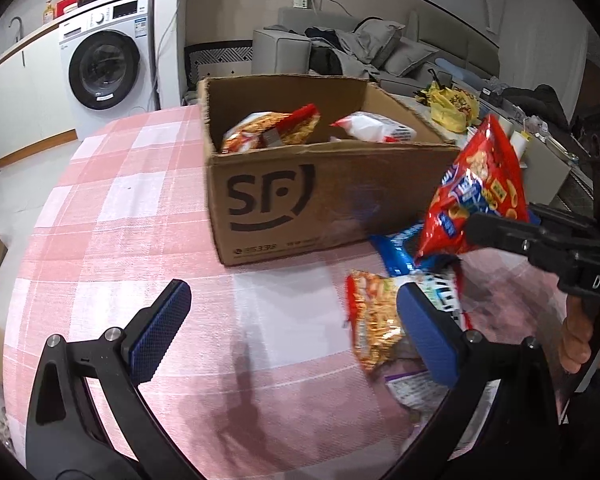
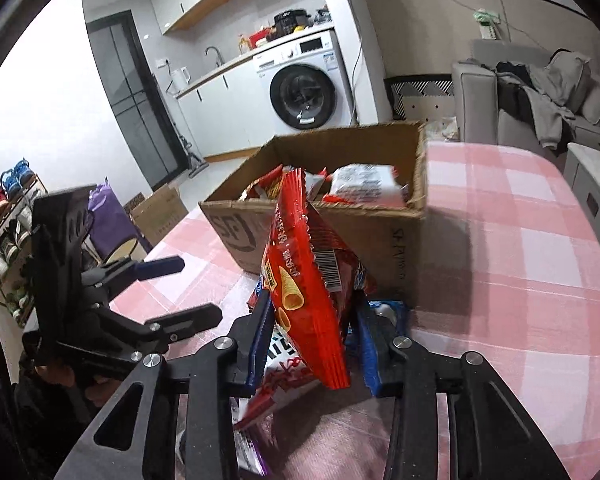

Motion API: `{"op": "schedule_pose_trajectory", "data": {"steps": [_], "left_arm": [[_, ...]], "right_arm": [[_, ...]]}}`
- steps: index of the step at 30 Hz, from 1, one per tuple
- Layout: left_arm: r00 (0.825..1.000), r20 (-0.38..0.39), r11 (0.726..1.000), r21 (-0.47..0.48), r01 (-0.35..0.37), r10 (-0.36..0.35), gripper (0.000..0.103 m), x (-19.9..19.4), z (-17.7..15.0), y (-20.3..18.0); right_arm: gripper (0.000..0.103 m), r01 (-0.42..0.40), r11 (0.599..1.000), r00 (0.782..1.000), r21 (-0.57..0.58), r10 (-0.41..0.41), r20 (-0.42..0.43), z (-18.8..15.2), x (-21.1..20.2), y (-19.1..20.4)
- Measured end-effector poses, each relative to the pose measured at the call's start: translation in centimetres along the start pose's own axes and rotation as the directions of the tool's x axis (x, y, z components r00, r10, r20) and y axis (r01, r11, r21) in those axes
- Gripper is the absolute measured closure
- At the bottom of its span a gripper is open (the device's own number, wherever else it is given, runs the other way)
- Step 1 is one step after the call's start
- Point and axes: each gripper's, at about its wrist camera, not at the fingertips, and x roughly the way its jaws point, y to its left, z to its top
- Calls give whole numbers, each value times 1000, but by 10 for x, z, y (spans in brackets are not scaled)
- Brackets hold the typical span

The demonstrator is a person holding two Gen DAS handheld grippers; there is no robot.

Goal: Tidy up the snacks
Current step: 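Close left tool on blue-labelled noodle-snack bag while right tool holds red chip bag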

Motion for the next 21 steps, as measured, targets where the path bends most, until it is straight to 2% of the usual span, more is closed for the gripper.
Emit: {"op": "schedule_pose_trajectory", "data": {"steps": [5,11,14,18,21], "left_arm": [[997,-14,996,43,79,-78,1,-3,-4,-23],[984,-56,984,48,173,-170,1,5,-9,-41],[975,-88,978,9,206,-205,1,12,-13,-43],[949,-121,957,-60,285,-290,1,20,-15,-42],[947,-125,955,-62,291,-297,2,22,-17,-42]], "right_arm": [[65,12,1000,999,-6,-12,31,-1,-18,1],[65,21,1000,999,-3,-21,45,2,-28,-2],[65,24,1000,999,1,-24,44,2,-28,-1],[65,29,1000,999,2,-29,42,2,-27,-3],[65,28,1000,999,4,-28,41,2,-28,-2]]}}
